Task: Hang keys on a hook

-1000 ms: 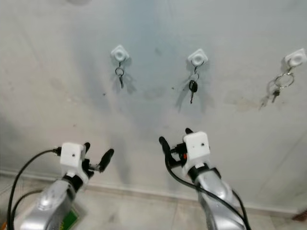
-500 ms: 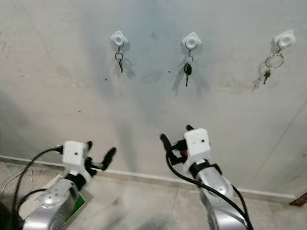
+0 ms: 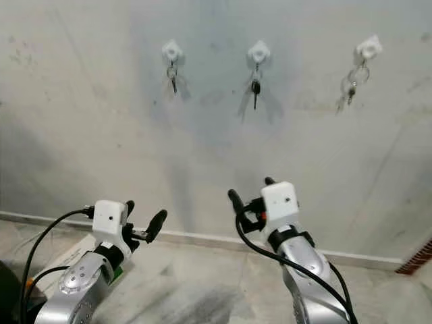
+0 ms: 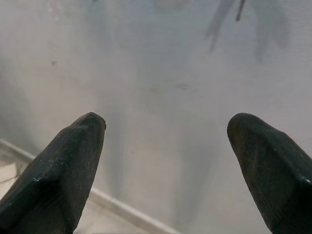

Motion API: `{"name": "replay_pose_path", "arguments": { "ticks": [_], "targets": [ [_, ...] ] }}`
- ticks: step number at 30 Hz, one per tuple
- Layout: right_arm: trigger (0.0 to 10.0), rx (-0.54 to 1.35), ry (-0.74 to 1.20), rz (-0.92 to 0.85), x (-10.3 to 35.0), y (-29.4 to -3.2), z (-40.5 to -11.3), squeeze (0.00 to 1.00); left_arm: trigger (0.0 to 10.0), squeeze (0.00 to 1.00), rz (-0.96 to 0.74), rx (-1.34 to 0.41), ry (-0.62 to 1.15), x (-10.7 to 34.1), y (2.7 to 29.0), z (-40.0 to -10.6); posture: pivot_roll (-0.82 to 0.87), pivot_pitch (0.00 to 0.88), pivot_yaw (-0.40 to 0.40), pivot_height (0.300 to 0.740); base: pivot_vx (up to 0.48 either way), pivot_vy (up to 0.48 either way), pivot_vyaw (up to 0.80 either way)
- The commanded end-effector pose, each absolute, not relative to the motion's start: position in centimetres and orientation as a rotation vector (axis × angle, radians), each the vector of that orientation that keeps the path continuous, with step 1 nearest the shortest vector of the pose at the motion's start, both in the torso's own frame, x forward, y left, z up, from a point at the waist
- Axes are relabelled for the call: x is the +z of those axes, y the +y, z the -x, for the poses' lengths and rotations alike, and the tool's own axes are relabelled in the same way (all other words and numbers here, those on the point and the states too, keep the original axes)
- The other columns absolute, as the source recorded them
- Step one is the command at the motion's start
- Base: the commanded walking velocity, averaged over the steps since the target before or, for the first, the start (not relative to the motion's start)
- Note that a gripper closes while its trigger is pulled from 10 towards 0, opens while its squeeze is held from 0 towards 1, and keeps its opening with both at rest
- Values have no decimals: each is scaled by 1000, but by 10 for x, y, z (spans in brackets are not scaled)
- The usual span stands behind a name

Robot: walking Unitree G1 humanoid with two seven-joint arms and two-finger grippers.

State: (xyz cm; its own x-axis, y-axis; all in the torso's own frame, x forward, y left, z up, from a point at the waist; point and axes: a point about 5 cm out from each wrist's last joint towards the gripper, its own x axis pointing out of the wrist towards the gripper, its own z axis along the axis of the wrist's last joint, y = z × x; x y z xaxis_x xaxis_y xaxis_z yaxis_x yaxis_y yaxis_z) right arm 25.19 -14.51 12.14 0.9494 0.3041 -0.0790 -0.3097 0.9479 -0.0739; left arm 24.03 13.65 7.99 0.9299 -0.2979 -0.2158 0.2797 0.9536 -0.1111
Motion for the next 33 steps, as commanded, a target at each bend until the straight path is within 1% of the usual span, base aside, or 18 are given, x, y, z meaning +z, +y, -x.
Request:
{"name": "replay_pose_path", "arguments": {
  "ticks": [1,18,33],
  "targets": [
    [10000,336,52,78,124,-138,-253,0,10000,0,62,-280,228,82,143,-242,-36,0,83,740,-247,0,0],
    [10000,335,58,86,123,-139,-252,0,10000,0,65,-282,231,81,141,-241,-43,0,84,740,-245,0,0],
    [10000,318,52,94,125,-143,-256,0,10000,0,95,-278,224,82,140,-243,-46,0,85,740,0,0,0]
  ]
}}
